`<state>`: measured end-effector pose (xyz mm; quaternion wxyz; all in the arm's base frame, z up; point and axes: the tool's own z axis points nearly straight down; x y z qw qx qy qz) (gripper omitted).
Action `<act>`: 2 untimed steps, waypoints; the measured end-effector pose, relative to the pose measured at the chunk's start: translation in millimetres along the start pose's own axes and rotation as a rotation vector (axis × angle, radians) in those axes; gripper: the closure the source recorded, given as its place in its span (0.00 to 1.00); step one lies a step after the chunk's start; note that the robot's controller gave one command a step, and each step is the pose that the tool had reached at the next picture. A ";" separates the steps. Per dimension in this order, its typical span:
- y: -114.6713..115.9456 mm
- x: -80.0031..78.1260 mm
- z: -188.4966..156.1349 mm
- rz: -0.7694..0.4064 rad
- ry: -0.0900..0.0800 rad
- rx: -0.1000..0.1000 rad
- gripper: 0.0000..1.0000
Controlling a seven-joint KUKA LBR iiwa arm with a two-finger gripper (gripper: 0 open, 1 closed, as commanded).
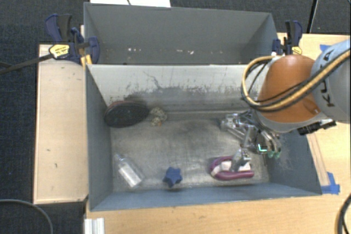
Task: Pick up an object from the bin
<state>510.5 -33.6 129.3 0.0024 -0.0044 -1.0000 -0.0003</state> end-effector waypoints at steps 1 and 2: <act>-7.4 9.4 44.9 -0.012 -0.002 0.002 0.00; -6.1 9.2 46.8 -0.014 -0.004 0.000 1.00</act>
Offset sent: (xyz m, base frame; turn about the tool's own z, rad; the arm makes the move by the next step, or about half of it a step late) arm -0.0128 -0.0071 -0.0593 -0.0111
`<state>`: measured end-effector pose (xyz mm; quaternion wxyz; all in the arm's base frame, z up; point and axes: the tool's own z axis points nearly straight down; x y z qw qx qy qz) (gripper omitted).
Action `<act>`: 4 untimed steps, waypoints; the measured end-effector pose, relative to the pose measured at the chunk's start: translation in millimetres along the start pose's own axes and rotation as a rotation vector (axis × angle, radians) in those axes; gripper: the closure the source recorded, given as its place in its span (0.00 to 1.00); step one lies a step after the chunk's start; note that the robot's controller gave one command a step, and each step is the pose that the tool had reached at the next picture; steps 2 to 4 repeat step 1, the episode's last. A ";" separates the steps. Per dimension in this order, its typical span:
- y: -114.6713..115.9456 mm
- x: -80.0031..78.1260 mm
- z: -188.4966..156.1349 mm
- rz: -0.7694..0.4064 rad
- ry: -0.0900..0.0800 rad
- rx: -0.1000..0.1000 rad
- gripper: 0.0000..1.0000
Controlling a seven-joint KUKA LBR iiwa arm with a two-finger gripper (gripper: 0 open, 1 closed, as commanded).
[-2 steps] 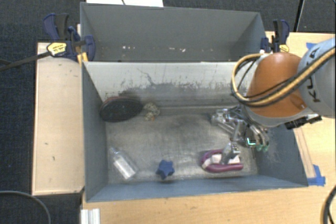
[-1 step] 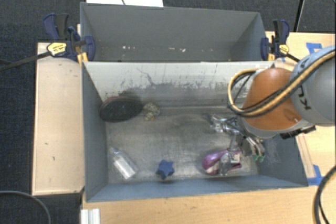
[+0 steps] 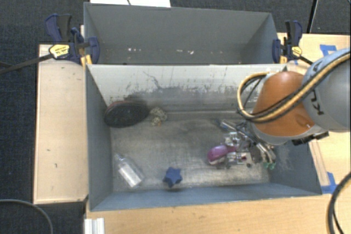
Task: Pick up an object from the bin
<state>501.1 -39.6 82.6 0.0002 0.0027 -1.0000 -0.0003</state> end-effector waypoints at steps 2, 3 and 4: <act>11.6 0.0 -143.5 -0.030 -0.010 0.001 1.00; 11.6 0.0 -143.5 -0.030 -0.010 0.001 1.00; 11.6 0.0 -143.5 -0.030 -0.010 0.001 1.00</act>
Offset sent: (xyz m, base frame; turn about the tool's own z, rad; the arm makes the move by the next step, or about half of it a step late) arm -0.0018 0.0116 0.1390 -0.0258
